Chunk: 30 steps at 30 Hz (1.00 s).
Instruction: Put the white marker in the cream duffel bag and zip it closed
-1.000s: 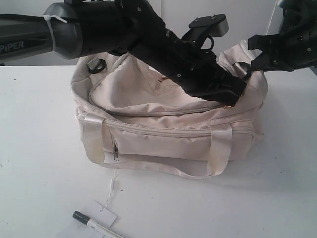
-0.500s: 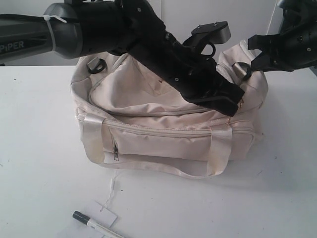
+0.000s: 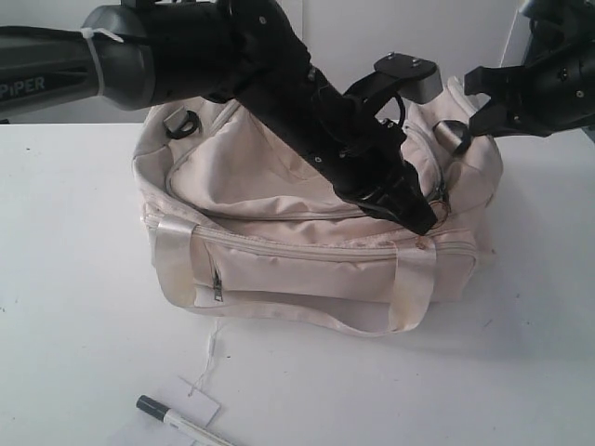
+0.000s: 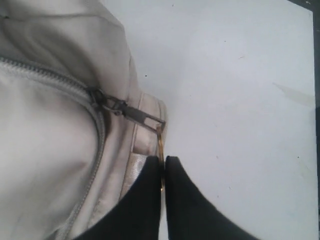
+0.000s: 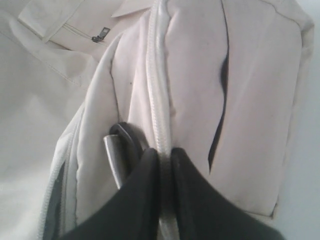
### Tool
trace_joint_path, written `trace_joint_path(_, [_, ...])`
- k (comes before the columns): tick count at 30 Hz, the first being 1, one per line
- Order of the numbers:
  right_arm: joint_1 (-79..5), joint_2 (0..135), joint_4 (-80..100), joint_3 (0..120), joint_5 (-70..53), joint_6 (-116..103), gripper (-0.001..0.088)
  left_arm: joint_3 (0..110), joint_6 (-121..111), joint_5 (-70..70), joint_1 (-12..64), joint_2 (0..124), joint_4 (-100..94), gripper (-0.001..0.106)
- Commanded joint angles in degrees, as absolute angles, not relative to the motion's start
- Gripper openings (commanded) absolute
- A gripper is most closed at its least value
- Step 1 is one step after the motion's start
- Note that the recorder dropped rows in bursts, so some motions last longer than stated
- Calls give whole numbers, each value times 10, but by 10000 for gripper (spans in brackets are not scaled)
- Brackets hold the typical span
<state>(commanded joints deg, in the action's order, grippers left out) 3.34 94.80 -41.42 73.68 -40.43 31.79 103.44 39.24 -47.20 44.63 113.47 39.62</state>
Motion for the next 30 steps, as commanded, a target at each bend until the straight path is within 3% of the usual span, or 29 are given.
trace_joint_path(5, [33,947,-416,757,-440,317,402,1034,392,-459,446,1135,397,0])
trace_joint_path(8, [33,947,-417,773,-465,298,463,1034,392,-451,446,1135,397,0])
trace_joint_path(16, [29,939,-467,793,-527,293,466,1034,392,-446,446,1135,397,0])
trace_joint_path(30, [-22,956,-450,793,-505,276,523,1034,392,-444,446,1135,397,0])
